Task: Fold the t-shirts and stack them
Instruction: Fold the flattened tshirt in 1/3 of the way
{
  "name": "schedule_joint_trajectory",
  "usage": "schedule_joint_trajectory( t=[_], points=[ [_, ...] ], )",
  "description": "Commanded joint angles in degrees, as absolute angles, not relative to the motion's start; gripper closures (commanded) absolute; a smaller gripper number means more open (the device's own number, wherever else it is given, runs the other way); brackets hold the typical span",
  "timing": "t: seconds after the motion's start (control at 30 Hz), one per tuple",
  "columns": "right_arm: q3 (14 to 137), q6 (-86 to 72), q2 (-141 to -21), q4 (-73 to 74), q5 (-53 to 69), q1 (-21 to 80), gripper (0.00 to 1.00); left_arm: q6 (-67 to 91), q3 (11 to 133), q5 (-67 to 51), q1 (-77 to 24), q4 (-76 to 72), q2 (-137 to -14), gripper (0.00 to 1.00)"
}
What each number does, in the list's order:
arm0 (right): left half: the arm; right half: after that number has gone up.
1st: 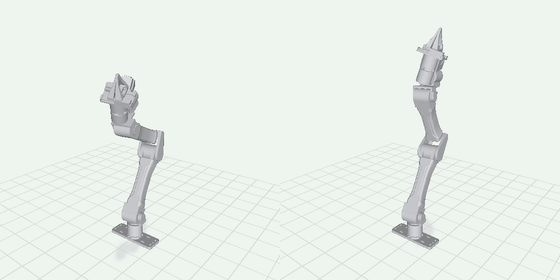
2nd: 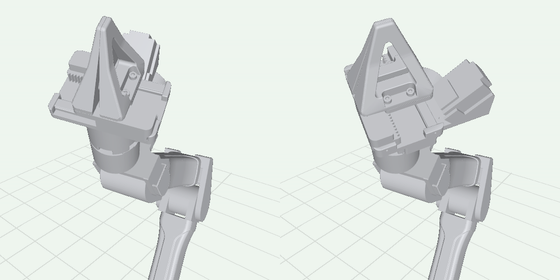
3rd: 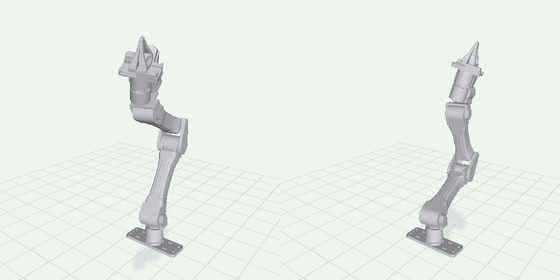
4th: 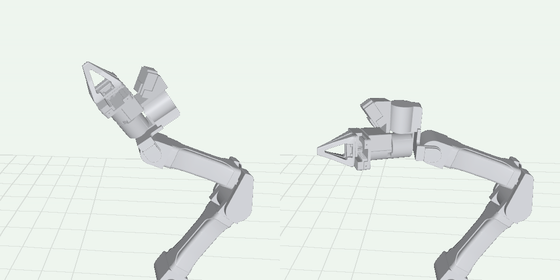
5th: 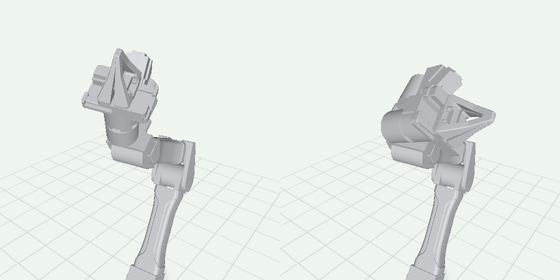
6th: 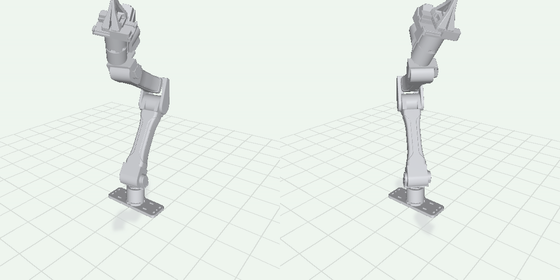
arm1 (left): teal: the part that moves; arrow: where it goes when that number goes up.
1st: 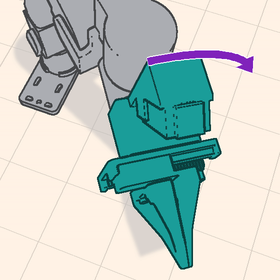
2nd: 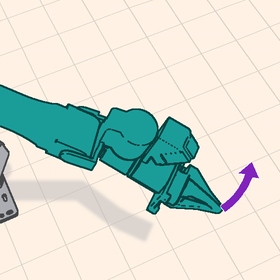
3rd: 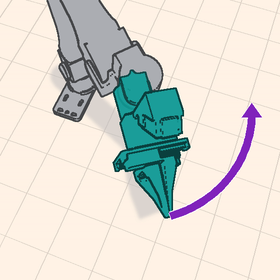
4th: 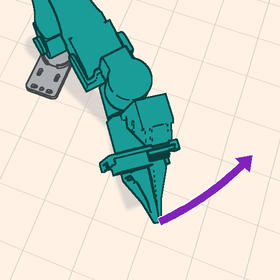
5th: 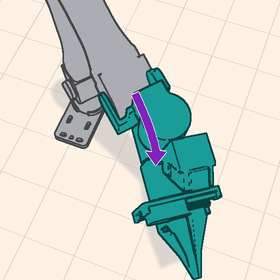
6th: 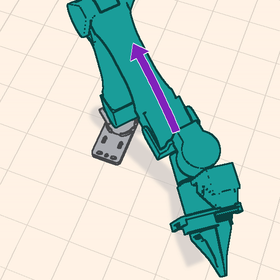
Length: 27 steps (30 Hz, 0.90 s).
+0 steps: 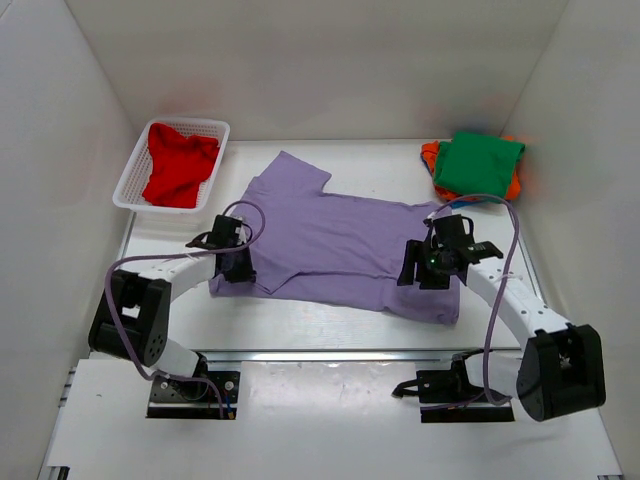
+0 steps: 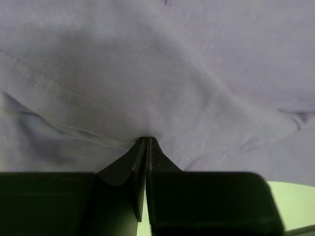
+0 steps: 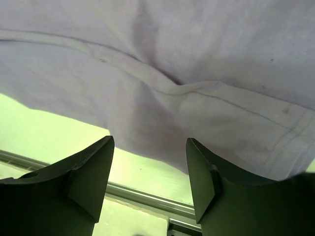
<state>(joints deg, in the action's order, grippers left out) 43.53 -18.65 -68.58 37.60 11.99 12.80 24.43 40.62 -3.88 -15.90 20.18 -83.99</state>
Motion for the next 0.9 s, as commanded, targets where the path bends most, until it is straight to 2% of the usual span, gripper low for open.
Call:
schedule_joint_trajectory(
  t=[0.0,0.07,0.1,0.17,0.37,0.7,0.87],
  points=[
    [41.57,-20.65,-65.31,34.80,14.24,13.27,0.42,25.84,41.04,-3.01,-17.05,20.01,-85.68,0.85],
    [41.30,-20.39,-64.43,34.10,14.06,12.66,0.37,25.58,40.78,-0.10,-18.89,23.09,-87.10,0.84],
    [41.13,-19.87,-64.60,34.28,14.24,11.79,0.28,24.79,40.17,1.65,-19.24,25.03,-86.40,0.82],
    [41.92,-18.82,-65.47,35.24,14.77,10.73,0.21,24.61,38.25,2.20,-19.86,26.45,-83.86,0.82],
    [46.66,-15.65,-68.81,37.61,13.62,9.23,0.17,25.49,34.72,1.76,-19.50,32.32,-78.85,0.83],
    [50.01,-13.10,-69.17,39.37,14.68,7.83,0.17,26.37,38.75,0.36,-24.96,42.88,-78.32,0.87],
    [51.06,-11.95,-69.87,39.11,14.77,5.98,0.16,23.74,45.33,-2.02,-21.45,49.29,-71.65,0.77]
  ],
)
